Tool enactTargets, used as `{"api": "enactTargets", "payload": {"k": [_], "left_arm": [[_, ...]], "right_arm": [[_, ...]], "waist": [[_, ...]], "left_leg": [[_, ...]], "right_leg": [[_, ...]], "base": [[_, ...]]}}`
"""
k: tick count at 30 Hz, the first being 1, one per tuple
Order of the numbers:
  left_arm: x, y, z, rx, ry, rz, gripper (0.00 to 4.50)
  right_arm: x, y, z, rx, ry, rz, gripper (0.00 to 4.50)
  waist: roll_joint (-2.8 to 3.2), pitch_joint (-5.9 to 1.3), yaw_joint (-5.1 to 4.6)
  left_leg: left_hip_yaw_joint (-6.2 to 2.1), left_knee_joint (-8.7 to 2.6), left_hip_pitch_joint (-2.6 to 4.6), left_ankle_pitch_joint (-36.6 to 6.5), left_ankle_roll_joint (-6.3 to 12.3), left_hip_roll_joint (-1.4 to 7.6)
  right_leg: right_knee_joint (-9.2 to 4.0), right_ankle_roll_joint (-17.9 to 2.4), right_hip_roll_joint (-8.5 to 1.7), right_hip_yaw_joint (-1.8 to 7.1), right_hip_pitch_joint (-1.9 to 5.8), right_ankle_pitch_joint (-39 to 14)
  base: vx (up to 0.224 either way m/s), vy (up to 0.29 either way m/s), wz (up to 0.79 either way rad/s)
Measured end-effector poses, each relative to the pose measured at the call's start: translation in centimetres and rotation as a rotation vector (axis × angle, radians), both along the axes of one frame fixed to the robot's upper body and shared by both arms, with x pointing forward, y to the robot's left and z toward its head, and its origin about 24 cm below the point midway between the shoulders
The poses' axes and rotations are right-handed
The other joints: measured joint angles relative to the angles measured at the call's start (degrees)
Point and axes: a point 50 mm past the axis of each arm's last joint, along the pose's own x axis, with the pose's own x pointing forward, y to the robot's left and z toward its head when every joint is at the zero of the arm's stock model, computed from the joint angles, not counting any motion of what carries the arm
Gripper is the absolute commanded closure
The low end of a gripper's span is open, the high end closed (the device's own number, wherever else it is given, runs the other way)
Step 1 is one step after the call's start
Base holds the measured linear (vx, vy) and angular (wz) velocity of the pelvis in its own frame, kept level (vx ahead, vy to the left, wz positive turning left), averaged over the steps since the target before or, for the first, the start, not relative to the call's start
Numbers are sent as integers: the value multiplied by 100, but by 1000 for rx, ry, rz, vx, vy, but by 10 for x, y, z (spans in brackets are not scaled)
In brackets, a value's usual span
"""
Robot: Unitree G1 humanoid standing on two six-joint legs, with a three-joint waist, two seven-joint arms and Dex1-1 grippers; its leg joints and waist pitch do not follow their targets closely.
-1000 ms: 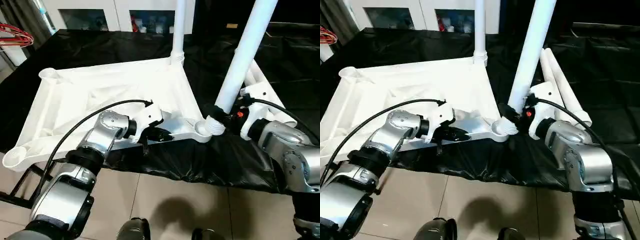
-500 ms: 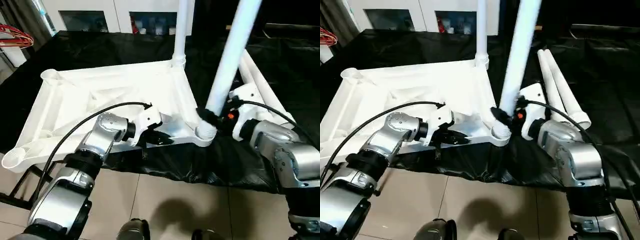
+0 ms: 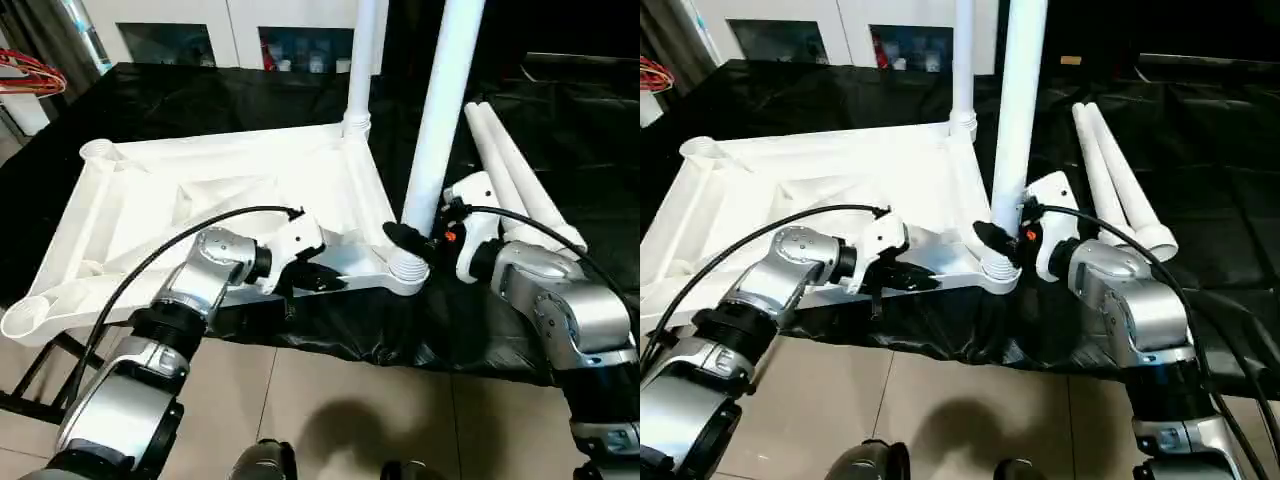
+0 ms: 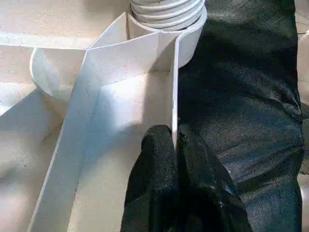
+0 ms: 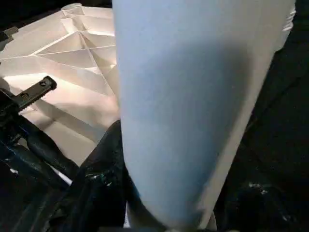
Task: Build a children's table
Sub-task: Insert table leg to table base
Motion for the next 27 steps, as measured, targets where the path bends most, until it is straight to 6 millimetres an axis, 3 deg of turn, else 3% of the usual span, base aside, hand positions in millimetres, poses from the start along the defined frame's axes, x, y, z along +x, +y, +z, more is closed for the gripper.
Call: {"api": "enactTargets", "payload": {"k": [9, 21, 27], "left_arm": [[-1, -3, -2, -2, 15, 3, 450], [-2, -9, -11, -2, 47, 19, 450], [-3, -12, -16, -4, 70, 26, 450]], "right_arm": [[-5, -10, -8, 95, 27, -39, 261], [-25, -27, -35, 221, 46, -156, 261], [-32, -27, -44, 254, 36, -195, 261]], "waist": [[-17, -21, 40], [-13, -160, 44], [-5, -174, 36]], "left_leg": [[0, 1, 0, 0, 4, -1], [1, 0, 6, -9, -6, -5], [1, -19, 93, -11, -9, -7]], "right_leg": [[-2, 0, -3, -1, 3, 0], [-10, 1, -9, -4, 16, 0], [-30, 44, -10, -4, 89, -27]], "base": [[0, 0, 0], [0, 0, 0], [0, 0, 0]]}}
